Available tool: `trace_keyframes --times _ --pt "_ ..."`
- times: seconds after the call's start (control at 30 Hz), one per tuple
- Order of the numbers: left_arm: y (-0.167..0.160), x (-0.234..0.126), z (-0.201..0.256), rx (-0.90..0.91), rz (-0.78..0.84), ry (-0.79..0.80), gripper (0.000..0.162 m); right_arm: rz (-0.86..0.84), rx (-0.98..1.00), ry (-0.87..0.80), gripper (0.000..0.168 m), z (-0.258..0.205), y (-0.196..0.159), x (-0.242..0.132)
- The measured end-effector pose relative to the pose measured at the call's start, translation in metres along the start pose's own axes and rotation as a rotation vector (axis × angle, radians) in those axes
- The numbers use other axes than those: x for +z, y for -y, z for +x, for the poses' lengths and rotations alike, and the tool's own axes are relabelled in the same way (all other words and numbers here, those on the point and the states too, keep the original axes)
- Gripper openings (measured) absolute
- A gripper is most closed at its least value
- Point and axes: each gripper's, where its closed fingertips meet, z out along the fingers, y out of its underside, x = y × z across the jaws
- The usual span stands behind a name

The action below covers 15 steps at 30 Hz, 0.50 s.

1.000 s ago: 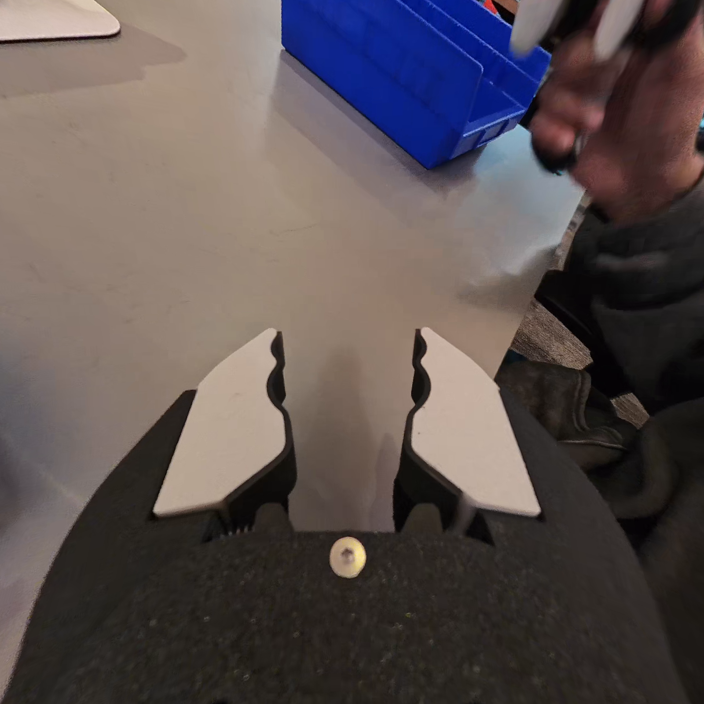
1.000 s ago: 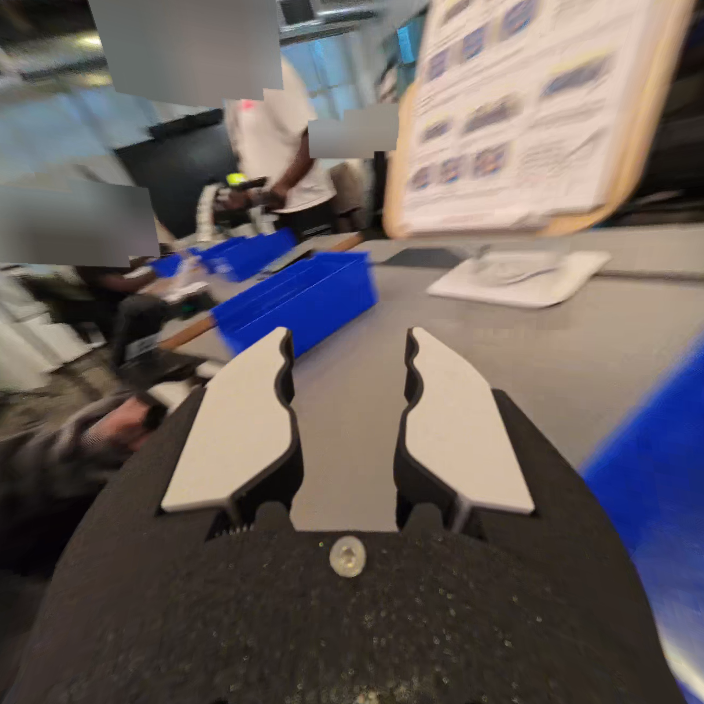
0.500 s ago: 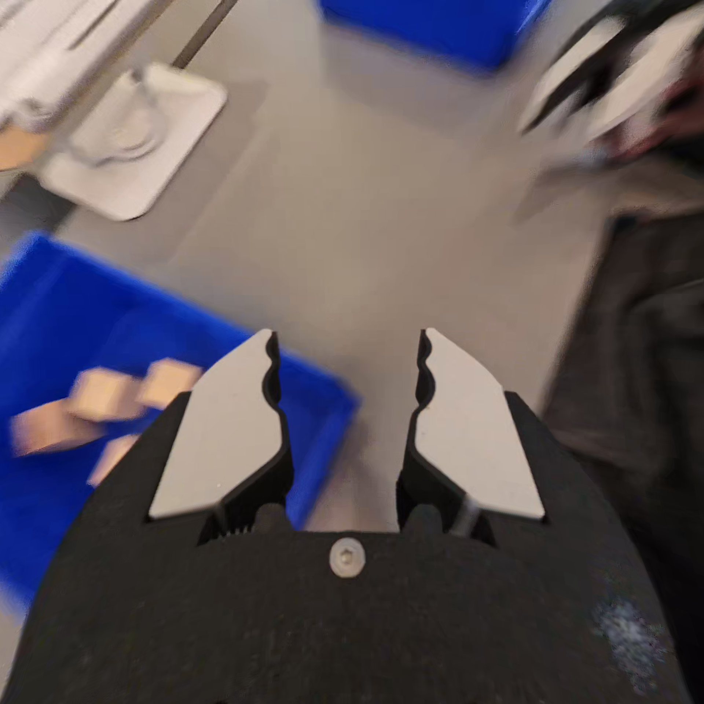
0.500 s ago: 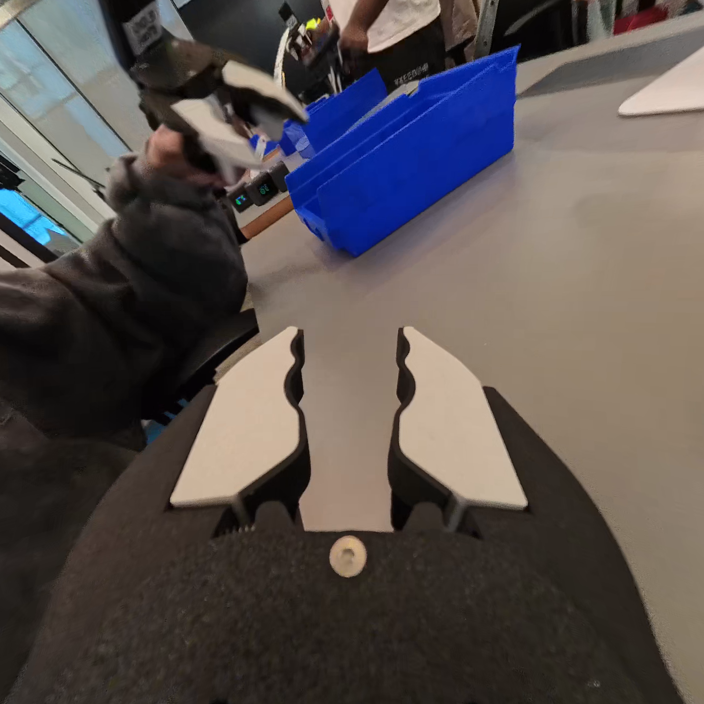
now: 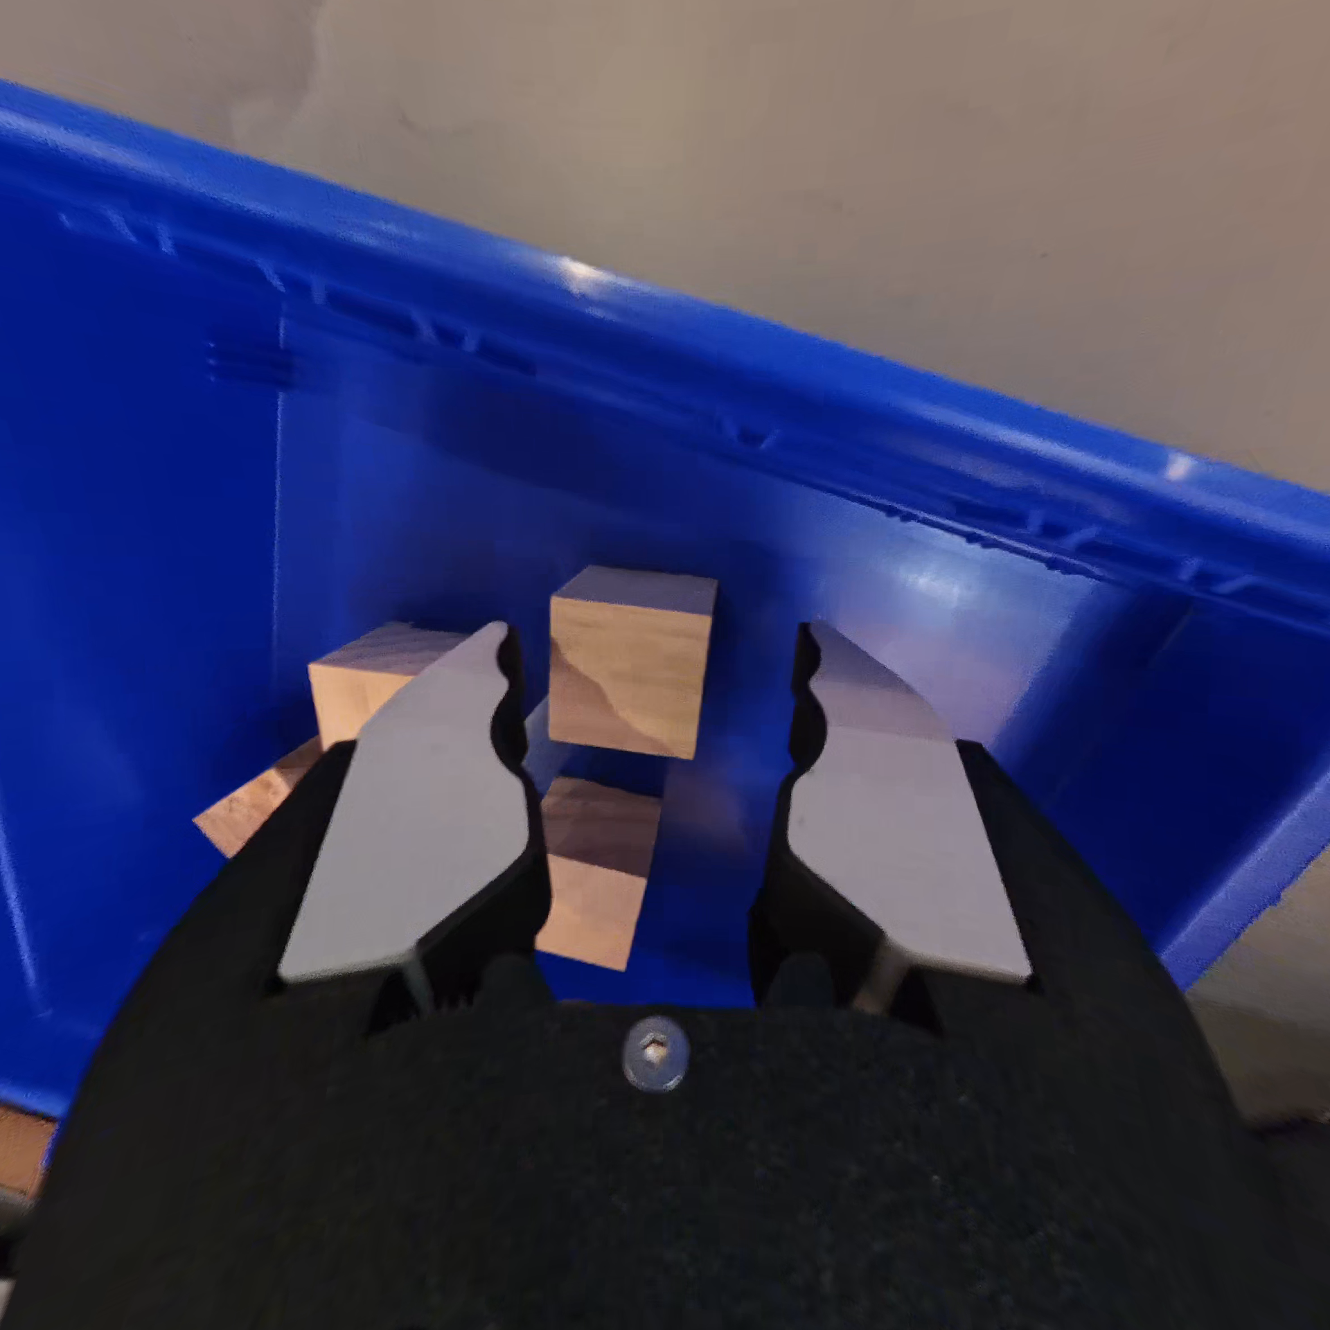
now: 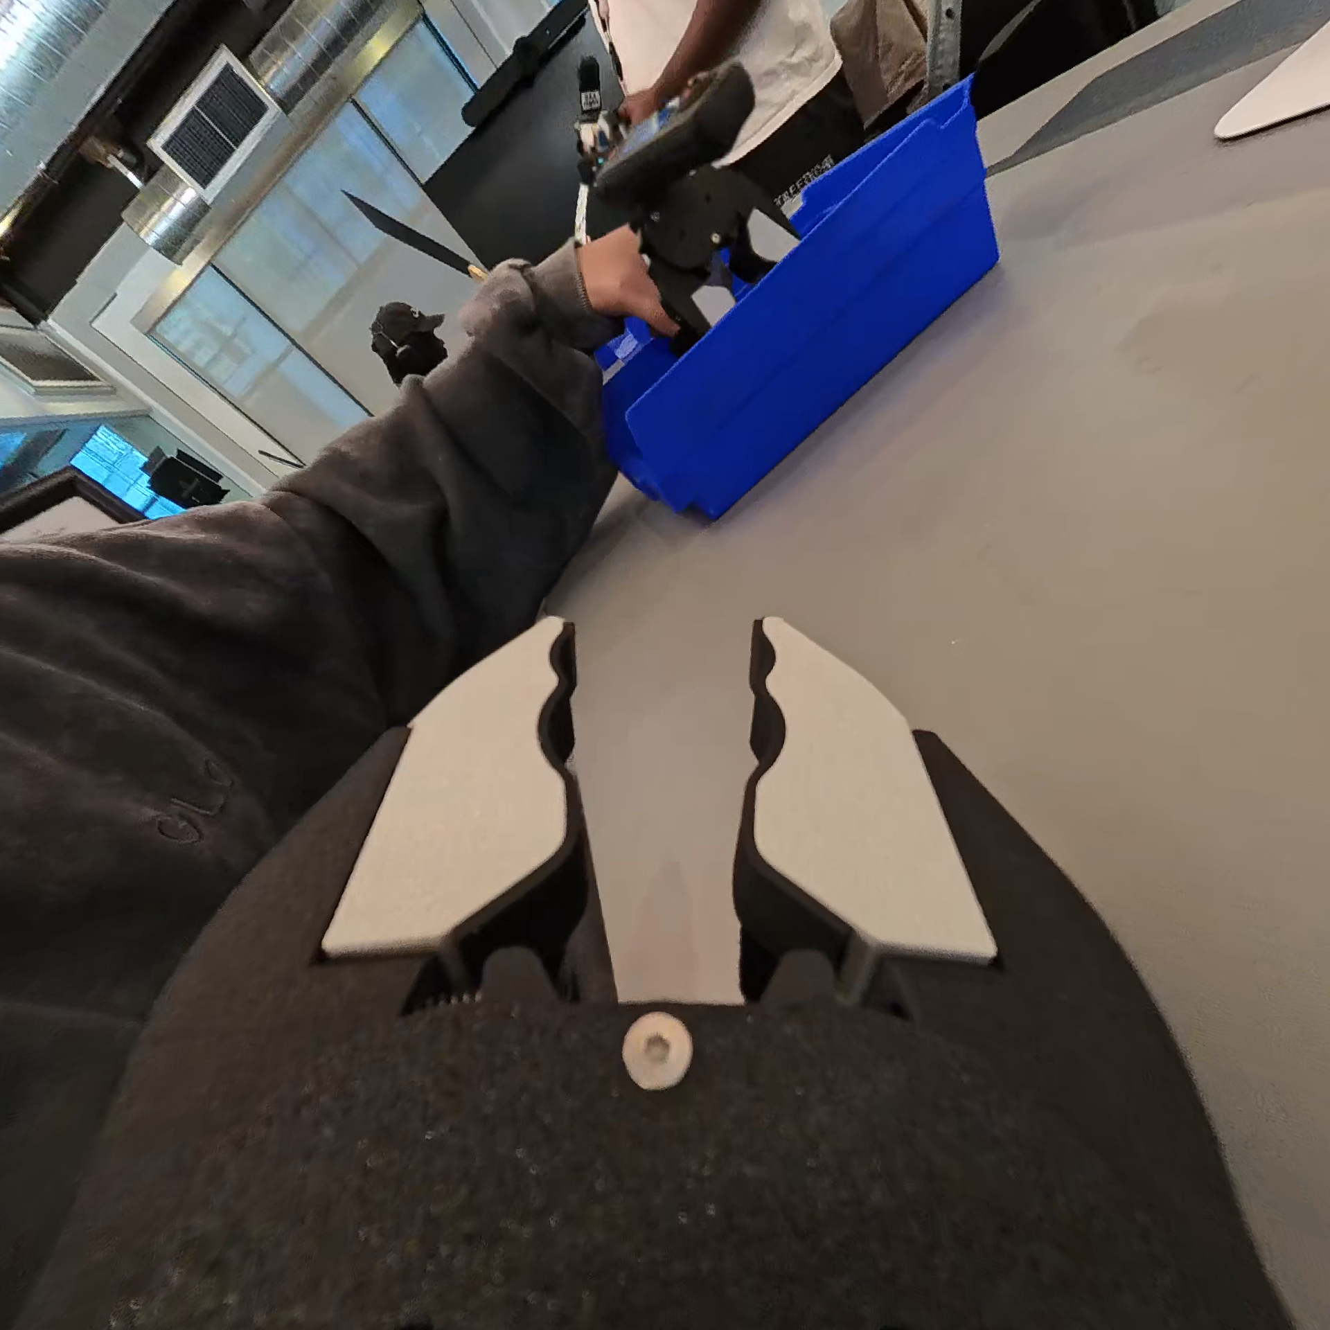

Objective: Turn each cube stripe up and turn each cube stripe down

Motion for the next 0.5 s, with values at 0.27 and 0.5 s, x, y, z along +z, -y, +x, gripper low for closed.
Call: trace_keyframes --times 0.27,0.5 --pt "-0.008 0.003 0.005 -0.014 -0.059 -0.101 0.045 -0.041 0.009 0.026 0.046 -0.002 -0.007 0.006" --pt "0.005 -0.072 -0.006 -0.208 0.213 0.000 0.044 -0.028 -0.025 0.005 0.045 0.000 -0.001 0.001"
